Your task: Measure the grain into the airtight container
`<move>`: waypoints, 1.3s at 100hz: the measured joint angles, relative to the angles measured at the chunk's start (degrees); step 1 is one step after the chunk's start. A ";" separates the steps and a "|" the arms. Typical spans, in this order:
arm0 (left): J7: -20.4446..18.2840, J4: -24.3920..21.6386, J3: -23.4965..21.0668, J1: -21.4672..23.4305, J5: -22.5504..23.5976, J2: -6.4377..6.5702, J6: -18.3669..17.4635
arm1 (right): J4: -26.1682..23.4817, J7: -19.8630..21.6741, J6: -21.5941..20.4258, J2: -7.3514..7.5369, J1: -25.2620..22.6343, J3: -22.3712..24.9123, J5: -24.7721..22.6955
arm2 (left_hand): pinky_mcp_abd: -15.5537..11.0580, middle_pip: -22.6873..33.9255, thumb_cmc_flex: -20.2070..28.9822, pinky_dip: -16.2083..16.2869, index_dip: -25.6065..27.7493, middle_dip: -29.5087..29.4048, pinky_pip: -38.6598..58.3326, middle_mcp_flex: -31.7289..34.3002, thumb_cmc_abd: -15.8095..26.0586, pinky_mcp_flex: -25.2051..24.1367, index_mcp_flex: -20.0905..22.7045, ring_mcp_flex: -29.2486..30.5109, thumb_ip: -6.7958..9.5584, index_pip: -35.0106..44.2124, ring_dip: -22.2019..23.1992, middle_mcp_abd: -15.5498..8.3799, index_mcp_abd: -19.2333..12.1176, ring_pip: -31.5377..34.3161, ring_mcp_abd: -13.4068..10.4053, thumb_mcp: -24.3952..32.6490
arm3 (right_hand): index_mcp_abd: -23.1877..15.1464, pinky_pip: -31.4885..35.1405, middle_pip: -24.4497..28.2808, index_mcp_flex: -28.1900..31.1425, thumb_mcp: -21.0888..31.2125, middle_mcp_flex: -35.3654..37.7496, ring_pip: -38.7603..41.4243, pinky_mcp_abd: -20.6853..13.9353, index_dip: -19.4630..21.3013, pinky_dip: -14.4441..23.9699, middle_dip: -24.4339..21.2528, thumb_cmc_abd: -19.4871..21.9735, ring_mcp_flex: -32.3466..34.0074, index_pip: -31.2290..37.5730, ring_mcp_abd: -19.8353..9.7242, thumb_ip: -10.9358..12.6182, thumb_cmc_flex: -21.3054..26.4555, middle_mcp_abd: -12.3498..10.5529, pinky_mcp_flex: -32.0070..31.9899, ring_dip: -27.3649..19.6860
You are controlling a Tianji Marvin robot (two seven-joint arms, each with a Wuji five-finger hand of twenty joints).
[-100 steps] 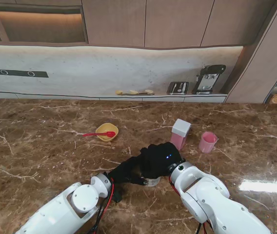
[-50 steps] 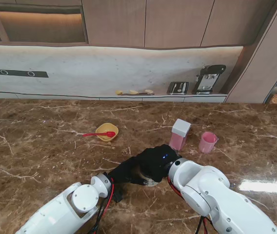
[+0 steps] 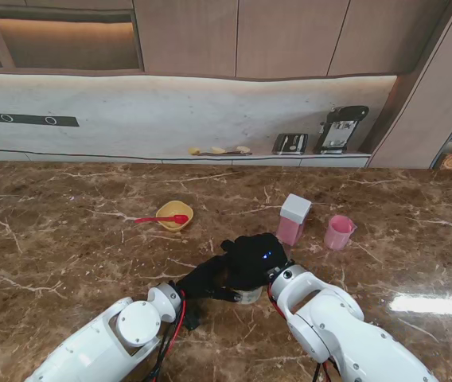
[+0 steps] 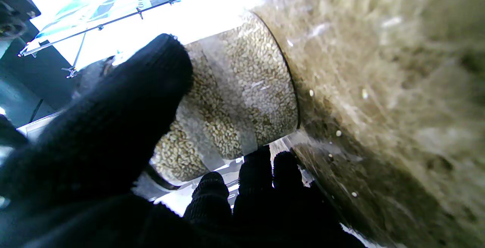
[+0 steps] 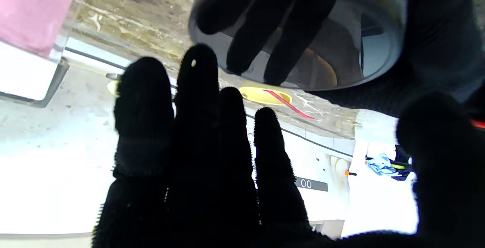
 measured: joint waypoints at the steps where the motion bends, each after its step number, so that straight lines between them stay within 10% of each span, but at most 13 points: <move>1: -0.01 0.00 -0.01 0.00 0.00 0.00 0.00 | -0.16 0.00 -0.24 0.00 -0.15 0.23 -0.18 | 0.00 0.00 0.00 0.00 0.00 0.00 0.00 0.00 0.00 0.00 0.00 0.00 0.00 0.00 0.00 0.00 0.00 0.00 0.00 0.00 | -0.25 -1.37 -0.53 -0.17 0.00 -0.60 -1.39 0.21 -0.11 0.00 0.00 0.00 -1.13 -0.04 0.11 0.01 -0.27 -0.16 -1.39 -0.14; 12: -0.02 -0.03 -0.09 0.05 0.14 0.00 0.00 | -2.84 2.50 -2.65 0.12 -1.78 2.97 -2.23 | 0.00 0.00 0.00 0.00 0.00 0.02 0.02 0.00 0.00 0.00 0.00 0.00 0.00 0.00 0.00 0.00 0.00 0.00 0.00 0.00 | -1.14 -13.20 -4.50 -1.76 -0.09 -7.56 -9.72 2.84 -0.33 2.12 -0.92 -2.58 -13.81 -3.08 1.60 0.02 0.69 -1.36 -14.19 -3.60; 32: 0.01 -0.11 -0.24 0.18 0.25 -0.01 0.01 | -8.21 20.84 -6.08 0.87 -2.00 5.07 0.68 | 0.00 0.00 0.00 0.00 0.00 0.06 0.06 0.00 0.00 0.02 0.01 0.00 0.00 0.00 0.00 0.00 0.00 0.00 0.00 0.00 | -0.26 -20.64 -9.38 -6.42 -0.91 -14.56 -15.34 4.12 -1.44 3.68 -2.79 -10.97 -24.15 -9.45 3.67 0.68 13.81 -1.65 -22.29 -8.66; 41: 0.01 -0.13 -0.29 0.22 0.25 -0.01 0.01 | -7.96 20.69 -6.35 1.30 -1.19 4.41 0.74 | 0.00 0.00 0.00 0.00 0.00 0.22 0.08 0.01 0.00 0.03 0.01 0.00 0.00 0.00 0.01 0.00 0.00 0.00 0.00 0.00 | -0.17 -20.87 -8.82 -6.18 -0.20 -14.56 -14.92 3.78 -0.64 4.17 -2.80 -12.51 -23.79 -8.82 3.72 0.68 20.03 -1.09 -20.65 -8.69; 49: 0.00 -0.13 -0.30 0.23 0.25 -0.01 0.01 | -6.98 19.66 -5.55 1.53 -0.11 3.00 1.31 | 0.00 0.00 0.00 0.00 0.00 0.34 0.08 0.01 0.00 0.03 0.01 0.00 0.00 0.00 0.01 0.00 0.00 0.00 0.00 0.00 | 0.16 -18.36 -5.95 -6.24 15.60 -14.39 -10.77 1.73 1.57 4.18 -1.50 -18.32 -18.60 -6.57 3.42 -0.21 20.27 -0.72 -16.14 -7.82; 63: -0.07 -0.13 -0.38 0.23 0.15 0.02 0.00 | -3.58 11.14 -2.02 1.51 1.23 0.46 1.48 | 0.00 -0.18 -0.09 0.00 0.00 0.35 0.28 0.01 0.60 0.41 0.01 0.42 0.04 0.00 0.01 0.00 0.00 0.00 0.00 0.62 | 0.56 -5.25 2.71 -0.98 19.75 -5.37 0.79 -0.11 6.67 4.18 3.58 -22.44 -3.32 1.81 1.90 -4.52 11.31 0.05 -1.84 -1.30; 75: -0.09 -0.10 -0.44 0.21 0.09 0.03 -0.01 | 1.04 -3.22 4.59 0.93 1.50 -2.61 2.31 | 0.00 -0.65 -0.10 0.00 0.00 0.35 0.57 0.01 1.21 0.60 0.01 0.63 0.04 0.00 0.04 -0.05 0.00 0.03 0.06 0.62 | 0.59 9.98 6.58 1.47 16.89 4.40 13.23 -2.73 8.06 4.18 4.28 -13.22 7.73 5.86 -2.91 -4.25 4.72 -0.07 7.81 1.59; 87: -0.10 -0.10 -0.39 0.21 0.10 0.04 -0.05 | 1.04 -0.24 5.20 0.04 1.08 -2.27 3.01 | 0.00 -0.65 0.18 0.00 0.00 0.49 0.57 0.21 0.90 0.47 0.01 0.48 0.01 0.01 0.05 -0.05 0.00 0.03 0.06 0.62 | 0.61 14.27 4.91 1.48 5.34 6.43 19.05 -2.90 7.18 4.20 3.54 -4.11 8.84 6.31 -3.13 -2.95 2.57 3.64 9.04 1.62; 103: -0.18 -0.09 -0.36 0.18 0.09 0.07 -0.10 | -0.72 1.00 3.22 -0.10 -0.09 -0.50 1.51 | 0.00 -0.62 0.19 0.00 0.00 0.57 0.57 0.26 0.70 0.37 0.01 0.40 0.00 0.01 0.05 -0.06 0.00 0.03 0.07 0.62 | 0.23 9.92 4.61 1.43 2.83 5.89 11.54 -2.16 5.43 2.13 3.50 -2.79 6.97 5.44 -2.31 0.18 -2.40 -0.52 7.04 -0.93; 115: -0.18 -0.09 -0.39 0.18 0.09 0.07 -0.10 | -2.10 1.09 0.22 -0.05 -1.86 2.28 -4.90 | 0.00 -0.61 0.19 0.00 0.01 0.58 0.57 0.26 0.70 0.37 0.01 0.40 0.01 0.01 0.06 -0.06 0.00 0.03 0.07 0.62 | -1.07 -6.28 0.47 -1.06 3.55 -2.26 -2.52 0.30 4.42 4.29 3.50 -2.84 -8.00 0.41 0.17 0.12 -3.41 -1.71 -8.49 -1.18; 130: -0.18 -0.13 -0.42 0.22 0.17 0.07 -0.08 | -6.03 11.02 -4.16 0.36 -2.89 5.23 -1.95 | 0.00 -0.60 0.19 0.00 0.03 0.58 0.57 0.26 0.70 0.37 0.01 0.40 0.01 0.01 0.05 -0.06 0.00 0.03 0.07 0.62 | -1.11 -18.88 -5.83 -3.22 2.71 -10.09 -12.27 2.81 1.82 5.70 0.11 -9.61 -20.18 -6.73 2.00 0.12 6.05 -2.02 -20.46 -5.51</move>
